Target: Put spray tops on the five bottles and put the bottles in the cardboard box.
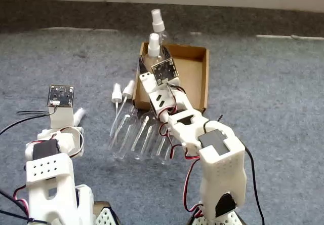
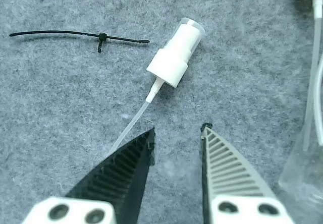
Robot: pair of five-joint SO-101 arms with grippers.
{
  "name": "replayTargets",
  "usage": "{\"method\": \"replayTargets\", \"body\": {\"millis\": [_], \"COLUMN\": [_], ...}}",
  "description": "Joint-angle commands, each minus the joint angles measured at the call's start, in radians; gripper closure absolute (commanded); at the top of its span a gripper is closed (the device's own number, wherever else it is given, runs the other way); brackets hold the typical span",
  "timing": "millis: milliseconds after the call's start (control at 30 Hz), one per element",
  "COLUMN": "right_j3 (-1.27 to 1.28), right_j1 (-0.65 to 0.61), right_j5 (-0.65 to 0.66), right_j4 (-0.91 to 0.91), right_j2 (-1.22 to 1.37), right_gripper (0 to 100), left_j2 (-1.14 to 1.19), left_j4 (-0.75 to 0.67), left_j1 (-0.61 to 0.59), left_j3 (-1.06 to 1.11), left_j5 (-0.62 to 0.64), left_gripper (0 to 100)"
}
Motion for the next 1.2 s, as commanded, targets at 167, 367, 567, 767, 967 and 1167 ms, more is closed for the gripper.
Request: {"method": "replayTargets", "body": {"millis": [167,367,567,767,967,1167], "right_j3": [-0.007,-0.007,-0.007,-0.007,-0.001,0.117], "right_j1": [-0.005,-0.001,0.018,0.051,0.048,0.053], "right_j5": [0.011,0.011,0.011,0.009,0.008,0.011], "right_j4": [-0.022,-0.022,-0.021,-0.021,-0.018,-0.016], "right_j2": [-0.024,-0.024,-0.022,-0.024,-0.058,-0.225], "right_gripper": [77.8,77.8,77.8,77.8,77.8,77.8], "left_j2": [-0.005,-0.005,-0.005,-0.005,-0.005,-0.005], "left_j4": [-0.015,-0.015,-0.017,-0.017,-0.017,-0.017], "left_j1": [0.022,0.022,0.022,0.022,0.022,0.022], "left_j3": [-0.002,-0.002,-0.002,-0.002,-0.002,-0.002], "left_j5": [-0.008,-0.008,-0.008,-0.008,-0.008,-0.008], "left_gripper": [85,85,85,85,85,85]}}
